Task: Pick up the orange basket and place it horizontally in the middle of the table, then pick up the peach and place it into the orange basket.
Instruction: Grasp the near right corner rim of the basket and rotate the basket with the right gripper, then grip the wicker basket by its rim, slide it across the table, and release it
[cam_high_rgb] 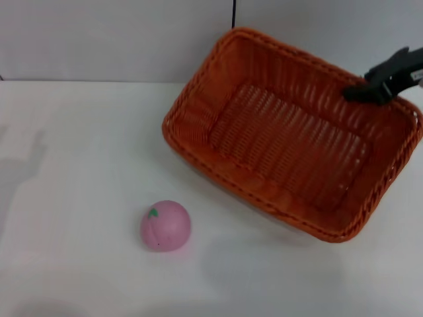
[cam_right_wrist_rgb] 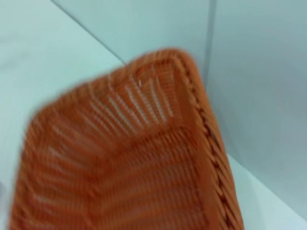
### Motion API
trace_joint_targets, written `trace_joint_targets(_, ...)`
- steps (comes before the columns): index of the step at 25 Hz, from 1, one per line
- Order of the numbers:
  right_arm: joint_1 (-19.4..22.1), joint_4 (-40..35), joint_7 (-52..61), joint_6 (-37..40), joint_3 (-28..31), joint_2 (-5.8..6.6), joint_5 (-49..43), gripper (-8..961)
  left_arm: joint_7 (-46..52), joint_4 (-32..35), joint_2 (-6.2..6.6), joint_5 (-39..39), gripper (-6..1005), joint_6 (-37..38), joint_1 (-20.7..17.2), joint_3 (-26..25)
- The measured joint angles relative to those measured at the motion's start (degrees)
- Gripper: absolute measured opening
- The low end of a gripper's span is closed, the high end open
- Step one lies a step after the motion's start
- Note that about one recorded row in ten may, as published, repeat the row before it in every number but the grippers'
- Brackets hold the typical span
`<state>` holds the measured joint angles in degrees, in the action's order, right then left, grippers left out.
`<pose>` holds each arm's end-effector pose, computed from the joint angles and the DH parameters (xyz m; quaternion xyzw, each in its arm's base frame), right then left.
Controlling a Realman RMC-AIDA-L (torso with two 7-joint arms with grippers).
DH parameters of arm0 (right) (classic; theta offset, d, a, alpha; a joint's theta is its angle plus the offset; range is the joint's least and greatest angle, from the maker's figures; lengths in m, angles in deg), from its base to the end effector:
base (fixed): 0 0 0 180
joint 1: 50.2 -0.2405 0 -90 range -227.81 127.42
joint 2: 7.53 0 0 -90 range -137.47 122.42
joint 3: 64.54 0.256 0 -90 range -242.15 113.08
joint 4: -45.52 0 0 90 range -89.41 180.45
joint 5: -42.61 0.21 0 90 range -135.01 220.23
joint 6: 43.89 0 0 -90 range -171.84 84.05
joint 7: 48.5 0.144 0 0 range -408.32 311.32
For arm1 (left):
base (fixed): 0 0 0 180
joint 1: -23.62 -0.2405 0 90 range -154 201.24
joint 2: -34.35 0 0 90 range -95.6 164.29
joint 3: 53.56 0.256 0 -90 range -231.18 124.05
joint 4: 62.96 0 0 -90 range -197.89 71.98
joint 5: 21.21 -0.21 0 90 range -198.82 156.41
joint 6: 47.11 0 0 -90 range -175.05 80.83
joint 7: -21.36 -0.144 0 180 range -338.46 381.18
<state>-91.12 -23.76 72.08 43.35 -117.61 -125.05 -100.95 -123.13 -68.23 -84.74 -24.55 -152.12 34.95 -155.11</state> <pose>0.1872 0.4016 0.0625 -0.9444 0.2442 -0.0455 0.2152 -0.3367 0.2231 0.0587 -0.5706 -0.1799 -0.5488 0.5839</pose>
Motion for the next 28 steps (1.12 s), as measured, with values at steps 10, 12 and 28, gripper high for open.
trace_joint_targets(10, 0.46, -9.48, -6.29, 14.44, 2.41, 2.1, 4.97, 163, 0.0, 0.01, 0.0, 0.0, 765, 0.16, 0.25, -0.05)
trace_joint_targets(12, 0.35, -10.69, -7.68, 17.06, 3.05, 2.11, 6.14, 163, 0.0, 0.01, 0.0, 0.0, 765, 0.24, 0.26, -0.05)
trace_joint_targets(28, -4.9, 5.78, -16.17, 23.1, 2.29, 2.78, 12.43, 162, 0.0, -0.13, 0.0, 0.0, 764, 0.19, 0.49, -0.05)
